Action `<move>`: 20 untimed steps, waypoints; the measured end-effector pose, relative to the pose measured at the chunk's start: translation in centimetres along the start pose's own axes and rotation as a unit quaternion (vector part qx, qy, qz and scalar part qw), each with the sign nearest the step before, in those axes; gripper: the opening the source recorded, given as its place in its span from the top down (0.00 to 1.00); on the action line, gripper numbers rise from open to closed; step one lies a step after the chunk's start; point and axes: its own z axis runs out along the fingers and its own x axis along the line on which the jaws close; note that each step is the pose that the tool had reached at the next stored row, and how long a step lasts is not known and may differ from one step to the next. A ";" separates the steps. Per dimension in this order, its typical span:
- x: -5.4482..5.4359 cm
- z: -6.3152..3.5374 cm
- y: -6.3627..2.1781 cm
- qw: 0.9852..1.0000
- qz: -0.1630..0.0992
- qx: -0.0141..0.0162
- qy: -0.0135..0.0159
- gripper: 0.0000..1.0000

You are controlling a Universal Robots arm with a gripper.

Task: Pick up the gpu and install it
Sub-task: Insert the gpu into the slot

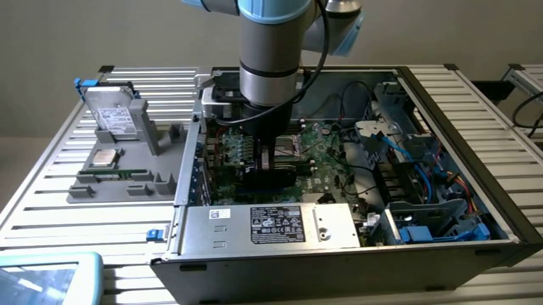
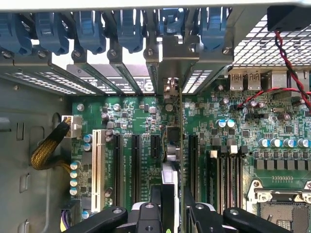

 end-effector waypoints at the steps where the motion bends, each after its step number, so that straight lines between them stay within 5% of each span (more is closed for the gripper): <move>1: 0.0 0.03 0.00 1.000 0.000 0.000 0.000 0.73; 20: 0.0 0.03 -0.01 1.000 -0.009 0.001 0.000 0.73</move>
